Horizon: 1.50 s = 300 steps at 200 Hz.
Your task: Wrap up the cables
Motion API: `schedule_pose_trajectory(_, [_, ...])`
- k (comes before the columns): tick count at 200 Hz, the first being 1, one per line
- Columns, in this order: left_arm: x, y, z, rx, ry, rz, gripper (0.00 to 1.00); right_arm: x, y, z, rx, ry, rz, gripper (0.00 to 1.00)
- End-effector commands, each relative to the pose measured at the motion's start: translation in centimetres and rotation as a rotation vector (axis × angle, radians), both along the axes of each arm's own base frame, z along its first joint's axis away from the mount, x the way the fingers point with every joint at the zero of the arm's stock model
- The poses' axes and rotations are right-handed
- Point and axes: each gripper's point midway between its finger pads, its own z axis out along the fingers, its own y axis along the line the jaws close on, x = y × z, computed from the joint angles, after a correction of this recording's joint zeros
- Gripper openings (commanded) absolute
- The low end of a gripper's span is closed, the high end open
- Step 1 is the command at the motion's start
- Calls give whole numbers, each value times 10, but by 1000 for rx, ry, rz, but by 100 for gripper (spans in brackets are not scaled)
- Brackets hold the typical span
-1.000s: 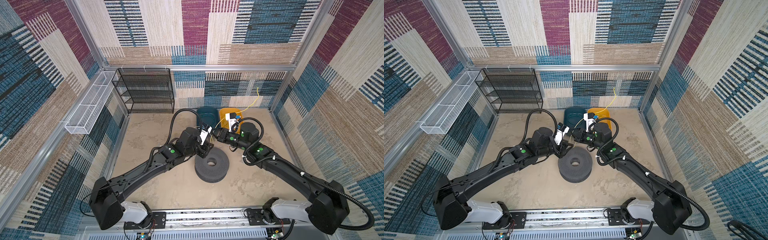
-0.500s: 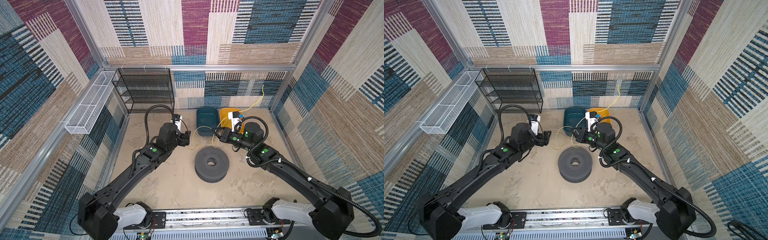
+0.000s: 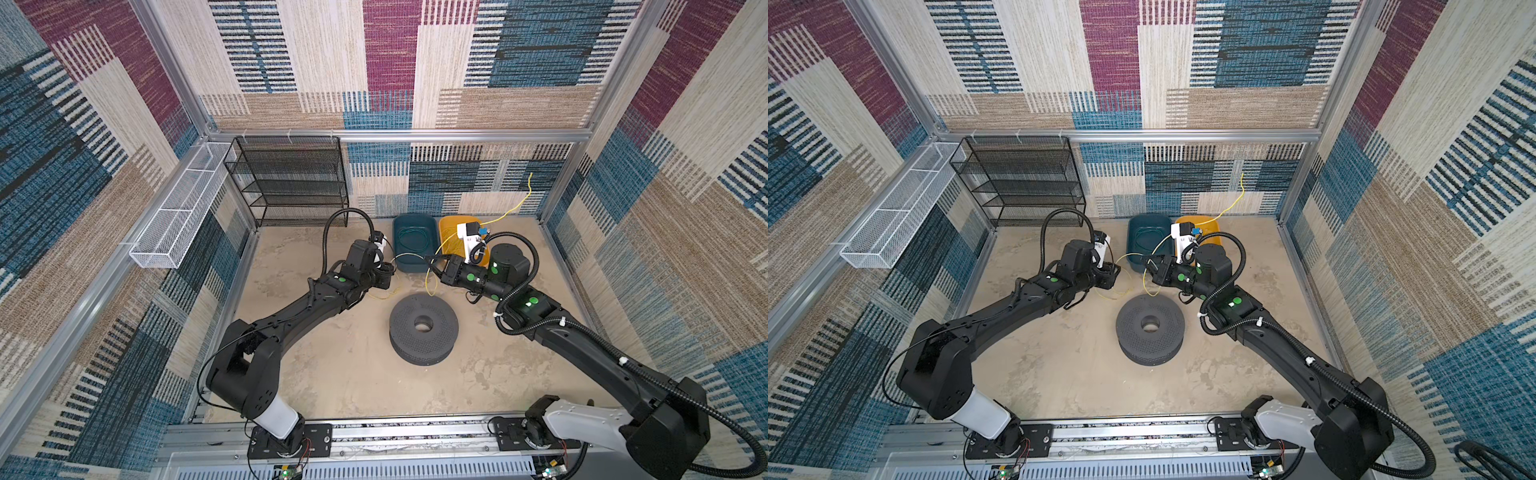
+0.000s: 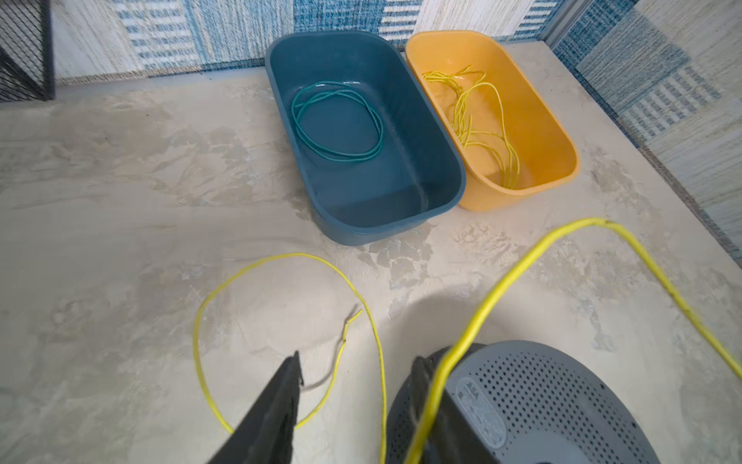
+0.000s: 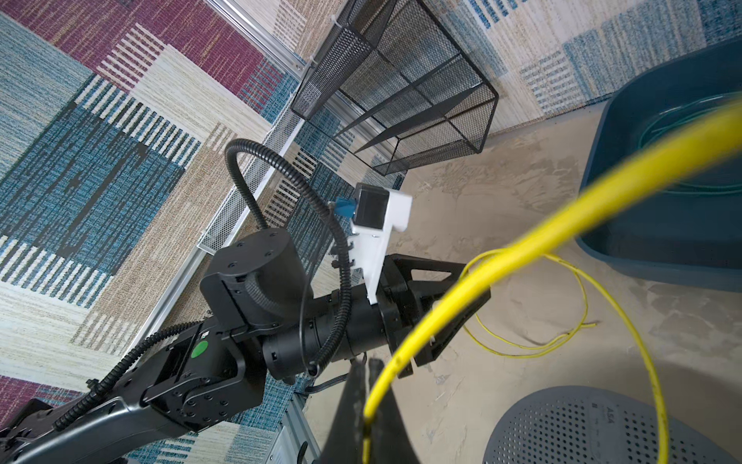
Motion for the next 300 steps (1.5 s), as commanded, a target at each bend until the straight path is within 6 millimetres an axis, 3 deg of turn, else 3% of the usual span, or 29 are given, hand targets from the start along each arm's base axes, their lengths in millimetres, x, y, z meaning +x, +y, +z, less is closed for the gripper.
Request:
schedule_pose_trajectory(1, [0,-9,9,-72,-35,-31,23,3,1,8,-3,-36,-4,0])
schedule_pose_trajectory(27, [-2,-1,2,-29,-30,-10,0,10,-2,15,-18,-59,-36,0])
schedule_pose_trajectory(57, [-5,27,1,56,-49,90,0,30,-23,47,-13,-125,-129,0])
schedule_pose_trajectory(112, [-40,82,14,147,-67,239,0,81,-111,128,88,-255,-379,0])
schedule_pose_trajectory(151, [-74,91,22,76,-42,221,0,111,-155,155,162,-282,-515,0])
schedule_pose_trajectory(191, [-102,92,32,36,-16,159,0,141,-187,157,240,-239,-573,0])
schedule_pose_trajectory(229, [-116,86,44,2,-13,92,0,149,-197,154,266,-225,-603,0])
schedule_pose_trajectory(259, [-125,69,55,-73,-9,10,0,153,-195,135,247,-169,-590,0])
schedule_pose_trajectory(280, [-128,48,66,-139,-5,-59,0,147,-194,107,225,-110,-592,14])
schedule_pose_trajectory(300, [-128,30,78,-171,-9,-101,0,128,-203,74,198,-63,-642,31])
